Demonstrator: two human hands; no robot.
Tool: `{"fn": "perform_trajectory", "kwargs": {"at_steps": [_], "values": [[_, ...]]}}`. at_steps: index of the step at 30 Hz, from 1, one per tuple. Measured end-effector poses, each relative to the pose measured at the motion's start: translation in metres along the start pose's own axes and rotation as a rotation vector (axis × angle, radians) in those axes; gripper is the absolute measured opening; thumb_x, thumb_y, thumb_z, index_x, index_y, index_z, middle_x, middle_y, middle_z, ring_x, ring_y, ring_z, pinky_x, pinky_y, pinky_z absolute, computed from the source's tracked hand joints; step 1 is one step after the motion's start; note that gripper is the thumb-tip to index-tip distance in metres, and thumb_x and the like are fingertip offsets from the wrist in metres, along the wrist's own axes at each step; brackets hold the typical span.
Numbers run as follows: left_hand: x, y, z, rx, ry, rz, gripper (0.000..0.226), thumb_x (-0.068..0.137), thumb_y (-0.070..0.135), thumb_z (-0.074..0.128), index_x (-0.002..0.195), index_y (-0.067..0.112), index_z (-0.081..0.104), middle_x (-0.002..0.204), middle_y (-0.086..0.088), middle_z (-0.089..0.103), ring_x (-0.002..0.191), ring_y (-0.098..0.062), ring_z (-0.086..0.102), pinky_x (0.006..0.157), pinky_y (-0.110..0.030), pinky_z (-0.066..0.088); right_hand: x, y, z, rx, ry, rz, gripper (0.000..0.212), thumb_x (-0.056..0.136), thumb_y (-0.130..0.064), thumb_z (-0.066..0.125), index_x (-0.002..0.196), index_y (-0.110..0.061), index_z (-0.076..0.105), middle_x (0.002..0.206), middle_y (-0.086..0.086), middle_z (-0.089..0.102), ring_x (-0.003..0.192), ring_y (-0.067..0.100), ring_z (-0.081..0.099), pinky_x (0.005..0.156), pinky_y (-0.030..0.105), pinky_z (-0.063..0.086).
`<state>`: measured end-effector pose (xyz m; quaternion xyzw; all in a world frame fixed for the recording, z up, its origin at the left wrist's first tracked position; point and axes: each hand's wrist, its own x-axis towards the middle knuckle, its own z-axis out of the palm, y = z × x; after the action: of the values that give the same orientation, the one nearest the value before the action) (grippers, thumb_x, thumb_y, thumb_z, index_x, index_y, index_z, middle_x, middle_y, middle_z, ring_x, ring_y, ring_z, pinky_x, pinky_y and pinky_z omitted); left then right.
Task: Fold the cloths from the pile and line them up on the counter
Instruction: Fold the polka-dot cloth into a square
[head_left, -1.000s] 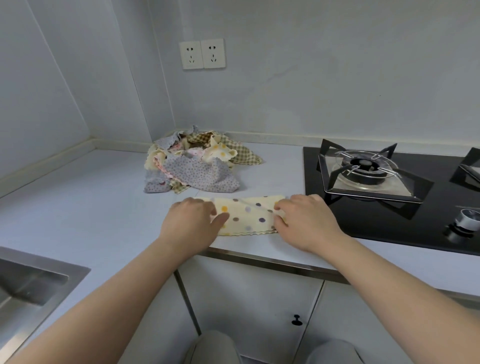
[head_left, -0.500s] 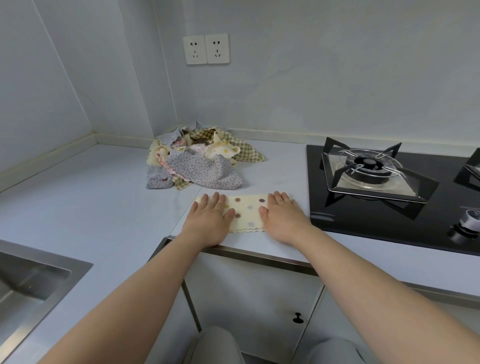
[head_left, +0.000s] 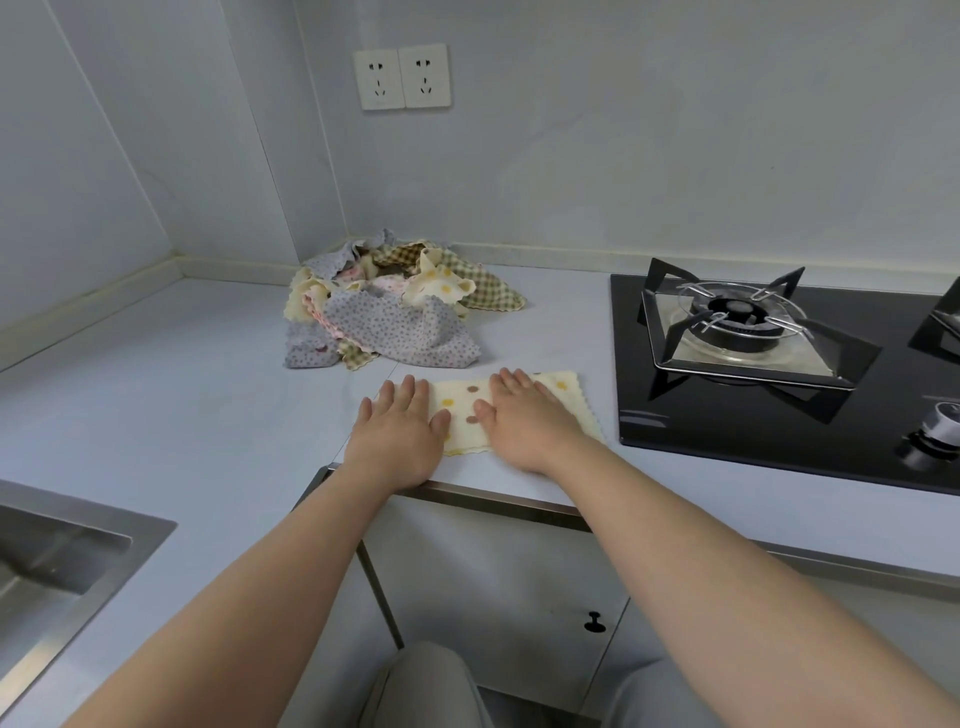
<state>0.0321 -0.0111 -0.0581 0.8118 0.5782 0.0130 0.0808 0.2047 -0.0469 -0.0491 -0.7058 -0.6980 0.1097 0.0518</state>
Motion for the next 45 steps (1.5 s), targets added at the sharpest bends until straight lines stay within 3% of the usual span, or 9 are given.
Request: {"fn": "perform_trajectory", "kwargs": {"at_steps": [10,13,16,21,26,33,39,43,45], "values": [[0.004,-0.008,-0.010,0.090,-0.032,-0.113,0.080,0.099,0.062,0.011,0.158,0.007,0.007,0.166,-0.010,0.007,0.153,-0.027,0.005,0.122,-0.052,0.004,-0.012,0.062,-0.027,-0.125,-0.083,0.247,0.067,0.105,-0.047,0.008,0.158,-0.005,0.001,0.167,0.008,-0.001,0.153,0.024,-0.004,0.123,0.051,-0.001],[0.011,-0.005,-0.023,0.164,-0.032,-0.153,0.061,0.102,0.047,0.019,0.150,0.012,0.032,0.150,-0.011,0.039,0.139,-0.030,0.033,0.115,-0.052,0.022,-0.009,0.062,-0.035,-0.157,-0.098,0.234,0.061,0.106,-0.040,0.010,0.157,-0.006,0.013,0.165,0.009,0.012,0.153,0.025,0.001,0.122,0.053,0.002],[0.018,-0.003,-0.040,0.232,0.066,-0.141,0.022,0.098,0.025,0.044,0.115,0.017,0.056,0.119,-0.006,0.058,0.113,-0.027,0.050,0.095,-0.040,0.035,-0.002,0.060,-0.041,-0.175,-0.007,0.212,0.046,0.105,-0.028,0.024,0.144,-0.013,0.041,0.149,0.009,0.042,0.142,0.027,0.029,0.116,0.049,0.022],[0.033,-0.020,-0.043,-0.095,0.130,-0.145,0.009,0.093,0.019,0.056,0.099,0.013,0.060,0.106,-0.007,0.060,0.095,-0.026,0.055,0.082,-0.040,0.052,0.004,0.055,-0.051,-0.054,0.039,0.185,0.036,0.093,-0.018,0.047,0.129,-0.017,0.053,0.128,0.009,0.050,0.118,0.030,0.048,0.096,0.040,0.041],[0.035,-0.028,-0.050,-0.379,0.163,-0.104,0.009,0.095,0.022,0.057,0.099,0.014,0.056,0.095,-0.002,0.063,0.085,-0.020,0.055,0.064,-0.031,0.041,0.011,0.057,-0.060,0.120,0.022,0.165,0.026,0.087,-0.016,0.052,0.112,-0.022,0.051,0.120,0.006,0.054,0.108,0.026,0.051,0.093,0.040,0.047],[0.032,-0.029,-0.056,-0.928,0.162,-0.216,0.022,0.088,0.016,0.072,0.099,0.017,0.054,0.092,-0.003,0.058,0.078,-0.019,0.057,0.069,-0.030,0.051,0.010,0.056,-0.074,0.130,0.024,0.113,0.034,0.100,-0.034,0.054,0.115,-0.007,0.068,0.118,0.006,0.067,0.110,0.024,0.060,0.088,0.030,0.046],[0.030,-0.036,-0.057,-0.966,0.192,-0.253,0.021,0.088,0.001,0.063,0.081,0.018,0.051,0.080,-0.007,0.056,0.080,-0.027,0.055,0.086,-0.051,0.055,0.000,0.065,-0.087,0.134,0.000,0.078,0.018,0.100,-0.026,0.056,0.109,-0.012,0.063,0.113,0.003,0.065,0.100,0.020,0.059,0.084,0.030,0.047],[0.020,-0.029,-0.068,-0.942,0.214,-0.178,0.033,0.082,-0.013,0.048,0.066,0.014,0.058,0.071,-0.006,0.055,0.077,-0.026,0.050,0.071,-0.040,0.047,-0.011,0.064,-0.099,0.167,-0.039,0.000,0.010,0.099,-0.018,0.053,0.105,-0.026,0.051,0.103,0.005,0.064,0.088,0.022,0.061,0.081,0.038,0.051],[0.014,-0.022,-0.075,-0.927,0.216,-0.157,0.037,0.079,-0.014,0.045,0.062,0.013,0.063,0.073,-0.005,0.061,0.076,-0.025,0.053,0.070,-0.036,0.047,-0.020,0.058,-0.111,0.142,-0.080,-0.060,0.016,0.098,-0.015,0.050,0.100,-0.027,0.060,0.095,-0.003,0.063,0.077,0.012,0.057,0.070,0.030,0.049]]}}
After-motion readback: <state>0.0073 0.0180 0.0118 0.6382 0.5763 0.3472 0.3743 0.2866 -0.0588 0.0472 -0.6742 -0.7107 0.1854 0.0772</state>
